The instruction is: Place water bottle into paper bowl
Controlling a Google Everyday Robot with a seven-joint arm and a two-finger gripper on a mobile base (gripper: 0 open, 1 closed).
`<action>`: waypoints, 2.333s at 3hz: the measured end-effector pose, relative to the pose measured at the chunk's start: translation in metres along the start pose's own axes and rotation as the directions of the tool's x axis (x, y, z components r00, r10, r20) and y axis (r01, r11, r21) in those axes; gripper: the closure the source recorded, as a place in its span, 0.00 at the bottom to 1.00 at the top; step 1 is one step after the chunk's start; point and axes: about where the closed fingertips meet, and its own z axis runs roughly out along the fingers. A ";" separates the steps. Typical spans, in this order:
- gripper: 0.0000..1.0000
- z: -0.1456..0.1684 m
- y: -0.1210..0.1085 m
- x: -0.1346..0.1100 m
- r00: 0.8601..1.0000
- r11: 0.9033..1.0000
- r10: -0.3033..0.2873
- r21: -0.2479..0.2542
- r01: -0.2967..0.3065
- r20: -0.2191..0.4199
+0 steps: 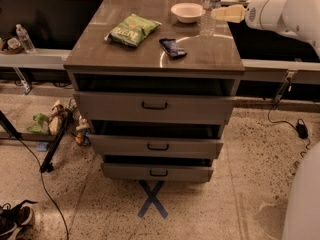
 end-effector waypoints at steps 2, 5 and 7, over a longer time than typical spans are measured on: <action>0.00 0.067 0.013 0.003 1.000 0.996 -0.027 0.083 0.026 0.007; 0.18 0.134 0.022 0.000 0.998 0.996 0.010 0.089 -0.015 0.060; 0.72 0.145 0.023 0.002 0.998 0.997 0.022 0.072 -0.026 0.058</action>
Offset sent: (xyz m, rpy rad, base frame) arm 0.0954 0.0561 -0.0250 -0.0442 -0.0593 -0.1160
